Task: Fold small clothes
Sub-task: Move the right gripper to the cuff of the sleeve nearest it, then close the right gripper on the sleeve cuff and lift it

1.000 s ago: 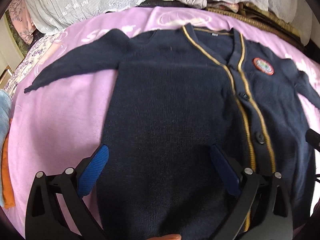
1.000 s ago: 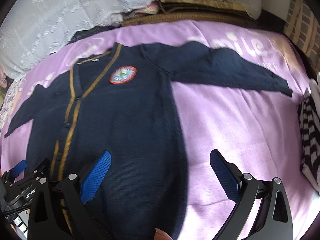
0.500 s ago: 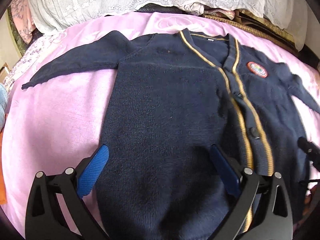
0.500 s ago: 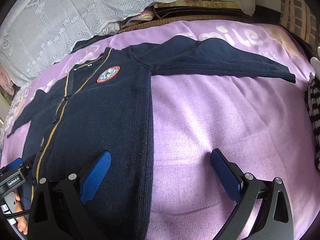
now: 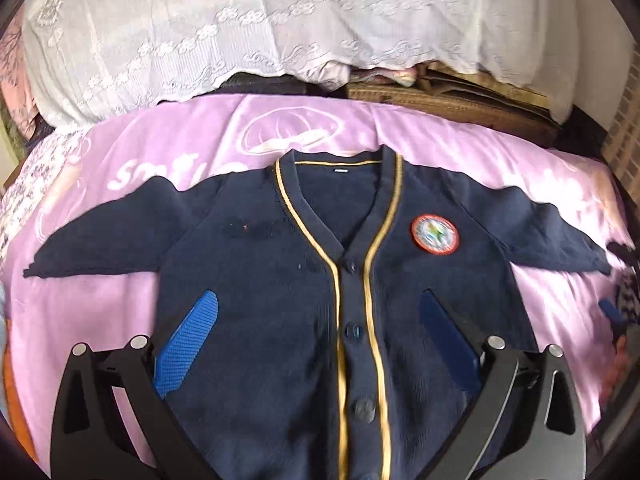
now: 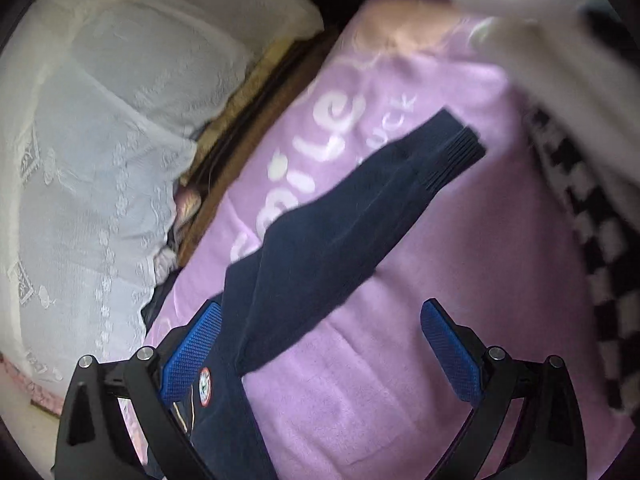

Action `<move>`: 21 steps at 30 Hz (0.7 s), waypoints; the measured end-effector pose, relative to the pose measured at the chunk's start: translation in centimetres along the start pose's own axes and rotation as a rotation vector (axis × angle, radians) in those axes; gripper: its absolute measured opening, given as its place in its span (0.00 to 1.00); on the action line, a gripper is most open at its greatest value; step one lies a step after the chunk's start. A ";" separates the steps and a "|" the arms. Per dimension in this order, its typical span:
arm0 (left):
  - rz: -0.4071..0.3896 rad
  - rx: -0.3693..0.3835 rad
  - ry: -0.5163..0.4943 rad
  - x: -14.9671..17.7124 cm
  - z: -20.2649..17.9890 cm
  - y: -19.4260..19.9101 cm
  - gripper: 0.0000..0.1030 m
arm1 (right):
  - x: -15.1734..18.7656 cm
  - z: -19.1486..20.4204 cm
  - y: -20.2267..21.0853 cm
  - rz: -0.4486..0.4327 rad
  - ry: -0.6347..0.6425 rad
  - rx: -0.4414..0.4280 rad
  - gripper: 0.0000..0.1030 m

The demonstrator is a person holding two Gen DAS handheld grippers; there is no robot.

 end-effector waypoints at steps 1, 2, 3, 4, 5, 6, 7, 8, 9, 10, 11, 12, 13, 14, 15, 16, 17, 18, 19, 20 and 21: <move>0.011 -0.016 0.021 0.0 0.0 -0.8 0.96 | 0.0 0.0 -0.7 0.004 0.006 0.003 0.97; 0.034 -0.028 0.052 0.2 0.2 -2.0 0.96 | 0.1 -0.1 -1.0 -0.001 0.011 0.003 0.97; 0.056 -0.028 0.075 0.5 0.4 -2.8 0.96 | 0.3 -0.1 -1.7 -0.004 0.010 -0.002 0.97; 0.078 -0.024 0.092 1.0 0.6 -3.8 0.96 | 0.2 -0.3 -2.3 -0.001 0.009 -0.003 0.97; 0.111 -0.022 0.100 1.8 0.9 -5.0 0.96 | 0.1 -0.4 -2.7 0.003 0.011 -0.001 0.97; 0.143 -0.026 0.101 2.4 1.1 -6.1 0.96 | -0.1 -0.3 -3.4 -0.004 0.026 0.014 0.97; 0.162 -0.020 0.106 2.7 1.3 -6.8 0.96 | -0.1 -0.1 -3.8 -0.016 0.038 0.024 0.96; 0.160 -0.007 0.118 2.7 1.5 -7.0 0.96 | -0.5 -0.1 -4.0 -0.035 0.046 0.035 0.91; 0.152 -0.004 0.120 2.6 1.5 -6.9 0.96 | -0.9 -0.2 -4.5 -0.057 0.041 0.057 0.85; 0.146 -0.006 0.118 2.5 1.5 -6.9 0.96 | -1.2 -0.5 -4.6 -0.071 0.029 0.067 0.81; 0.146 -0.009 0.112 2.5 1.4 -7.1 0.96 | -1.7 -0.9 -4.9 -0.091 0.011 0.078 0.74; 0.146 -0.011 0.107 2.5 1.3 -7.2 0.96 | -2.2 -1.3 -5.3 -0.113 -0.012 0.095 0.67; 0.143 -0.011 0.103 2.4 1.4 -7.3 0.96 | -2.7 -1.6 -5.5 -0.129 -0.029 0.115 0.64; 0.141 -0.010 0.101 2.2 1.3 -7.4 0.96 | -3.0 -1.7 -5.7 -0.142 -0.039 0.125 0.61; 0.140 -0.008 0.100 2.1 1.3 -7.5 0.96 | -3.5 -1.9 -6.0 -0.159 -0.052 0.138 0.59; 0.140 -0.005 0.101 2.0 1.4 -7.6 0.96 | -3.7 -2.0 -6.1 -0.177 -0.066 0.148 0.58; 0.139 -0.003 0.101 1.9 1.4 -7.7 0.96 | -4.0 -2.1 -6.2 -0.196 -0.078 0.158 0.54; 0.138 -0.002 0.101 1.9 1.3 -7.7 0.96 | -4.1 -2.3 -6.2 -0.211 -0.082 0.167 0.47; 0.137 -0.002 0.099 1.9 1.3 -7.9 0.96 | -4.1 -2.5 -6.2 -0.230 -0.081 0.178 0.42; 0.136 -0.003 0.097 1.9 1.3 -7.9 0.96 | -4.0 -2.8 -6.0 -0.246 -0.076 0.186 0.32; 0.135 -0.003 0.096 2.0 1.4 -7.8 0.96 | -3.8 -3.2 -5.8 -0.260 -0.081 0.180 0.22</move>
Point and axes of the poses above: each gripper's, at about its wrist camera, not at the fingertips, and y roughly against the way its jaws point, z to its left, x to its underside, the point moved 2 cm from there along -y, roughly the way its jaws point, and after that the axes turned 5 degrees about -z, right-handed, at the moved point
